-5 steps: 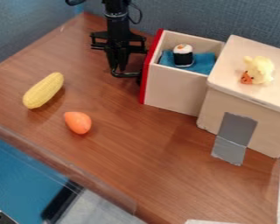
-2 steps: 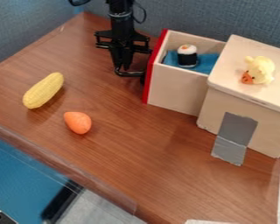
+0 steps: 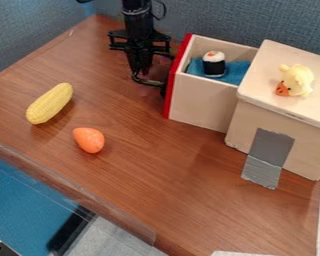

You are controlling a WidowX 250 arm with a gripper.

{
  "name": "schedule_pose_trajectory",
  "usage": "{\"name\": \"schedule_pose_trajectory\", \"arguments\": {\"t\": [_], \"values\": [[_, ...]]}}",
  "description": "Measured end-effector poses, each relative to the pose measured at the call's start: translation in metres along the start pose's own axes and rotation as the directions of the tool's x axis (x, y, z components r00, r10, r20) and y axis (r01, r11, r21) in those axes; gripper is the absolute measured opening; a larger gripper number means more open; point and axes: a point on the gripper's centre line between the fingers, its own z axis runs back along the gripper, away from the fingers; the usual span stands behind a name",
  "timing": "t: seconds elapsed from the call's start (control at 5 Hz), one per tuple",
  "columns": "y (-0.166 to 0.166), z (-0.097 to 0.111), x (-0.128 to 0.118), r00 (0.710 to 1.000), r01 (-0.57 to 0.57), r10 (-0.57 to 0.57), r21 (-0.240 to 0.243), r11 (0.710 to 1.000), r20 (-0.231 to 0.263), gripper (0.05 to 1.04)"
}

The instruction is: Close the drawer

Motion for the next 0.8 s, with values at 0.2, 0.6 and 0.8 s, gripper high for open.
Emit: {"name": "schedule_pose_trajectory", "arguments": {"t": [0.2,0.6,0.8], "values": [[0.0,0.004,-0.01,1.0,0.009,-0.009,-0.002,1.0,0.003,0.13],[-0.005,0.004,-0.015,1.0,0.031,-0.031,-0.01,0.999,0.003,0.13],[-0.015,0.01,-0.008,0.997,0.075,-0.074,-0.064,0.995,0.025,0.13]]}}
